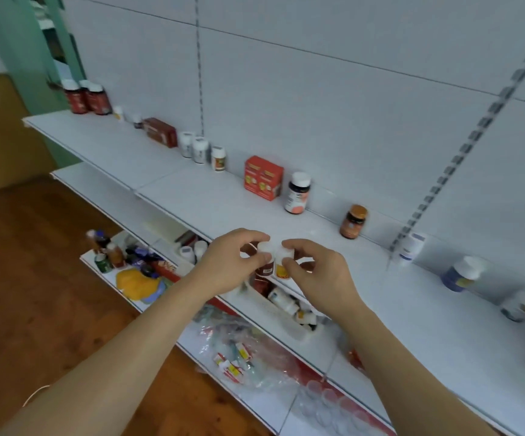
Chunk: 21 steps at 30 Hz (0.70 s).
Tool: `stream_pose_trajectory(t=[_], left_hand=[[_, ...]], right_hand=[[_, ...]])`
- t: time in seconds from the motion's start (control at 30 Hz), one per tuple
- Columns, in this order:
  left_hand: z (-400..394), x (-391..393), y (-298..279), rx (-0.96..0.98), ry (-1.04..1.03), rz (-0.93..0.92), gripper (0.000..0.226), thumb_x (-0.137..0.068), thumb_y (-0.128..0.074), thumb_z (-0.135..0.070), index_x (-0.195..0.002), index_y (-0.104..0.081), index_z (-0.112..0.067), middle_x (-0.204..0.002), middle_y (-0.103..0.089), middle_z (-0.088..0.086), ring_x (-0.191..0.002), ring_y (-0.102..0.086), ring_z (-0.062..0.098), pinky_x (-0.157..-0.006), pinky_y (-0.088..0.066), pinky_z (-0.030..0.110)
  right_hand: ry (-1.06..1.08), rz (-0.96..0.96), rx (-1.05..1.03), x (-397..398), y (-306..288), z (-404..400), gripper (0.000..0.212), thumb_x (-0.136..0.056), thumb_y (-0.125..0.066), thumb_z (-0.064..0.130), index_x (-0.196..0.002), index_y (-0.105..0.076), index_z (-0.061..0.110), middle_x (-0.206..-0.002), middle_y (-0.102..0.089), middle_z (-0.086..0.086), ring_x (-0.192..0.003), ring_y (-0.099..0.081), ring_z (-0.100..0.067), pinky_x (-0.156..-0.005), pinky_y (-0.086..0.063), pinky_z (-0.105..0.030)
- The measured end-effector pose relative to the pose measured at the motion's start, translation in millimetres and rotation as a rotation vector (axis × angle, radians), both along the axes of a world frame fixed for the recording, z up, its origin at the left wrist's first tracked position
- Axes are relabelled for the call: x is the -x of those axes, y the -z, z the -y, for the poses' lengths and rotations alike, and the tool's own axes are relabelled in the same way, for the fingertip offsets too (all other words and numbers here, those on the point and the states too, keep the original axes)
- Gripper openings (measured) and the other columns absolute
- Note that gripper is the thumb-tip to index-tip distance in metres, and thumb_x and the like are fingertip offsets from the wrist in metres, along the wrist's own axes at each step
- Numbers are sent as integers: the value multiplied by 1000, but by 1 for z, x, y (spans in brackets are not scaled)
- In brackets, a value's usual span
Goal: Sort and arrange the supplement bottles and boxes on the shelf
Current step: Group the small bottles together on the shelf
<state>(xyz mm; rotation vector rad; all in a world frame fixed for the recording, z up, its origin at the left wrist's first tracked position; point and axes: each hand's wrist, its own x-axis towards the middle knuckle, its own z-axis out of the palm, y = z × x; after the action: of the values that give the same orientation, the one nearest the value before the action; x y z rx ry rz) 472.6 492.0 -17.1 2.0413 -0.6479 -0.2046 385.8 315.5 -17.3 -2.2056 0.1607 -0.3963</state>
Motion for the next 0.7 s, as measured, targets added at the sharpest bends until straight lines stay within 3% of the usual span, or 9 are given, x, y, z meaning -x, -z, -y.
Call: stream_pose_trajectory(t=[0.07, 0.23, 0.4, 0.7], left_hand=[[-28, -20, -2, -17, -26, 10, 35, -88, -70, -35, -123, -64, -31, -111, -60, -17, -98, -58, -1, -80, -39, 6], [-81, -79, -2, 33, -121, -21, 33, -87, -73, -29, -119, -66, -32, -109, -64, -17, -98, -61, -2, -88, -48, 19], [-118, -155, 1, 12, -182, 23, 27, -86, -74, -26, -108, -64, -39, -102, -63, -23, -94, -58, -10, -78, -39, 1], [-188, -302, -18, -35, -318, 100, 30, -88, -72, -23, -117, -66, -27, -108, -65, -16, -93, -58, -10, -76, -38, -2]], right_hand=[[-25, 0, 6, -25, 1, -27, 26, -88, -69, 18, -112, -71, 27, -100, -71, 16, -85, -64, 2, -72, -47, -7], [-79, 15, 8, -97, 3, -76, 27, -85, -73, 19, -111, -72, 26, -102, -70, 18, -86, -63, 5, -73, -46, -6], [-128, 39, -5, -188, 9, -111, 26, -85, -74, 18, -110, -72, 26, -99, -70, 18, -83, -64, 2, -73, -50, -11], [-280, 83, 18, -360, -3, -177, 28, -86, -72, 18, -113, -71, 23, -106, -71, 12, -85, -65, -6, -77, -49, -10]])
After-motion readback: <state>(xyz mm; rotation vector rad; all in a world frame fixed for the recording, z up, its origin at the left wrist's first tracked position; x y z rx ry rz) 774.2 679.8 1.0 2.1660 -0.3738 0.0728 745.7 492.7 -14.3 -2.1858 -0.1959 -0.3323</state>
